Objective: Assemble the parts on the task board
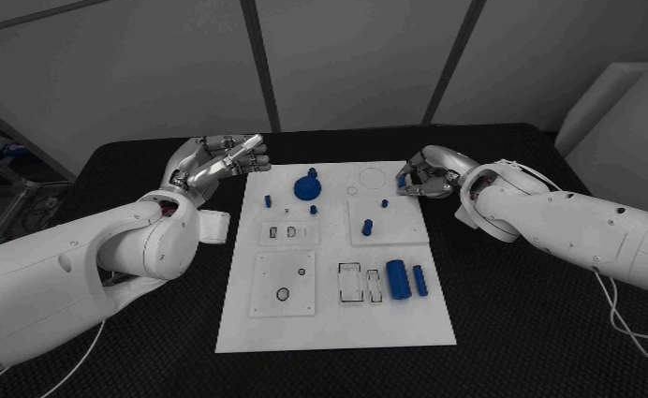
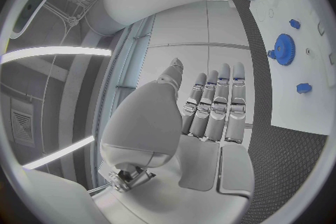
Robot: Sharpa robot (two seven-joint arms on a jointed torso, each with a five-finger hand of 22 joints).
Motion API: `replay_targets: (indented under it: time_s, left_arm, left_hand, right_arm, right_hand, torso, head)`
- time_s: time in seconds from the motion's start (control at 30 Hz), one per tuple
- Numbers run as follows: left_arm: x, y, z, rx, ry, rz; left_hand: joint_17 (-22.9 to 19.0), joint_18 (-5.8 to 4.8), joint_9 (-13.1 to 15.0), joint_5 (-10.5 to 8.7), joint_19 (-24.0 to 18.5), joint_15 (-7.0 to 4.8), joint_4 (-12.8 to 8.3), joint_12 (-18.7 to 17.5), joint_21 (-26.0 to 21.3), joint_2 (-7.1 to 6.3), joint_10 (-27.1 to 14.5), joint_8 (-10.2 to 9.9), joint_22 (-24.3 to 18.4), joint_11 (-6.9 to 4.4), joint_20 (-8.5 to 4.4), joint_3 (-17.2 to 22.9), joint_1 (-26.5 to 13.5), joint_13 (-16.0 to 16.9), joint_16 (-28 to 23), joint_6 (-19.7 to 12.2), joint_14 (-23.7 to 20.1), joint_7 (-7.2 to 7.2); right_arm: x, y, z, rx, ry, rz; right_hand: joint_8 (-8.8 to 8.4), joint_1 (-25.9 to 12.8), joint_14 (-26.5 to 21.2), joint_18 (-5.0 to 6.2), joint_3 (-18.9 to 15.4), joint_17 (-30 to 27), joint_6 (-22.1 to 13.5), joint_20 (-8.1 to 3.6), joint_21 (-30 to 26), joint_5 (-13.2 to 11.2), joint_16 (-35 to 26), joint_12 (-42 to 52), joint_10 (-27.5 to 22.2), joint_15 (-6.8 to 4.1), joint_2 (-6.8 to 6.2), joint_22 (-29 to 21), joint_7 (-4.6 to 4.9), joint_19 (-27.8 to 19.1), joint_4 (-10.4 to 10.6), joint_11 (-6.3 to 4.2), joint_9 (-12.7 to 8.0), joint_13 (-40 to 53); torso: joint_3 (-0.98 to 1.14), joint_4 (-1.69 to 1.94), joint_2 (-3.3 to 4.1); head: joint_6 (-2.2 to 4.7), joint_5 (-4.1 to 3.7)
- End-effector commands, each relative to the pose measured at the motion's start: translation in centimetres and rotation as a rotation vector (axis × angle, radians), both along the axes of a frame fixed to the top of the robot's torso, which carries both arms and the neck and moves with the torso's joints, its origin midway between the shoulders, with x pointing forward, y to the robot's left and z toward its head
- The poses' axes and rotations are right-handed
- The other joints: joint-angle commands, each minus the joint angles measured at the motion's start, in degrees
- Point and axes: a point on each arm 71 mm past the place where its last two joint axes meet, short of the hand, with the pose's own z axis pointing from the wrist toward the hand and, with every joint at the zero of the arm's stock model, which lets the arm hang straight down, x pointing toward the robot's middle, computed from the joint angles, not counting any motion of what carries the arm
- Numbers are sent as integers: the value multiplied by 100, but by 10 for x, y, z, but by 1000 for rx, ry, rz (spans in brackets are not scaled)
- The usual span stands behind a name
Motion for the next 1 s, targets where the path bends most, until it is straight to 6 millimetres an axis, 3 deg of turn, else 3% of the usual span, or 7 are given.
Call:
replay_targets:
  time_s: [0.03,0.17,0.23,0.4,0.6,0.77,1.0]
  left_arm:
    - [0,-2,1,-1,-7,-15]
    - [0,-2,1,-1,-7,-15]
    - [0,-1,1,-1,-7,-14]
    - [0,-1,1,0,-6,-14]
    - [0,-1,1,0,-6,-13]
    - [0,0,1,1,-6,-12]
    - [0,1,1,2,-5,-9]
  left_hand:
    - [-8,-58,-6,-33,33,31,-36,-38,-22,48,-27,-19,-7,26,1,-7,-1,-6,-32,11,-2,36]
    - [-8,-58,-6,-33,33,31,-36,-38,-22,48,-27,-19,-7,26,1,-7,-1,-6,-32,11,-2,36]
    - [-8,-58,-6,-33,33,31,-36,-38,-22,48,-27,-19,-7,26,1,-7,-1,-6,-32,11,-2,36]
    - [-8,-58,-6,-33,33,31,-36,-38,-22,48,-27,-19,-7,26,1,-7,-1,-6,-32,11,-2,36]
    - [-8,-58,-6,-33,33,31,-36,-38,-22,48,-27,-19,-7,26,1,-7,-1,-6,-32,11,-2,36]
    - [-8,-58,-7,-33,35,34,-43,-41,-23,49,-38,-24,-10,31,2,-8,-3,-6,-39,3,2,42]
    - [-8,-58,-7,-33,35,34,-43,-41,-23,49,-38,-24,-10,31,2,-8,-3,-6,-39,3,2,42]
  right_arm:
    - [0,2,1,10,-8,10]
    - [0,2,2,12,-14,8]
    - [0,2,2,14,-19,6]
    - [-1,2,4,29,-32,0]
    - [-3,7,6,45,-46,4]
    - [-11,15,10,61,-46,18]
    - [-28,47,19,100,-32,71]
  right_hand:
    - [67,14,468,-46,72,969,126,13,-27,25,-9,38,38,1,87,340,-27,-7,-8,-54,21,20]
    - [172,69,469,-47,165,973,305,-25,-23,14,-8,44,48,-50,183,351,-105,2,-44,-120,58,28]
    - [228,127,470,-48,267,974,389,-65,-20,-156,-9,42,52,-92,255,358,-152,7,-87,-166,80,31]
    - [291,193,472,-52,433,984,463,-111,-17,-222,-6,41,63,-134,345,371,-200,17,-160,-209,110,37]
    - [305,209,475,-56,500,994,467,-126,-10,-228,-1,39,67,-145,362,389,-208,29,-199,-218,119,39]
    - [309,214,476,-60,532,997,463,-132,-3,-222,0,38,69,-149,364,406,-208,40,-220,-220,122,39]
    - [317,223,477,-71,585,1001,457,-139,17,-213,2,28,66,-152,364,452,-206,70,-261,-220,128,33]
  torso:
    - [1,-2,2]
    - [2,-5,1]
    - [1,-2,2]
    - [3,0,-1]
    - [5,-3,-2]
    - [-6,-8,-8]
    - [-5,-5,-4]
  head:
    - [-3,0]
    - [-9,-1]
    - [-9,-2]
    - [-8,-6]
    - [-5,2]
    - [-11,16]
    - [-13,65]
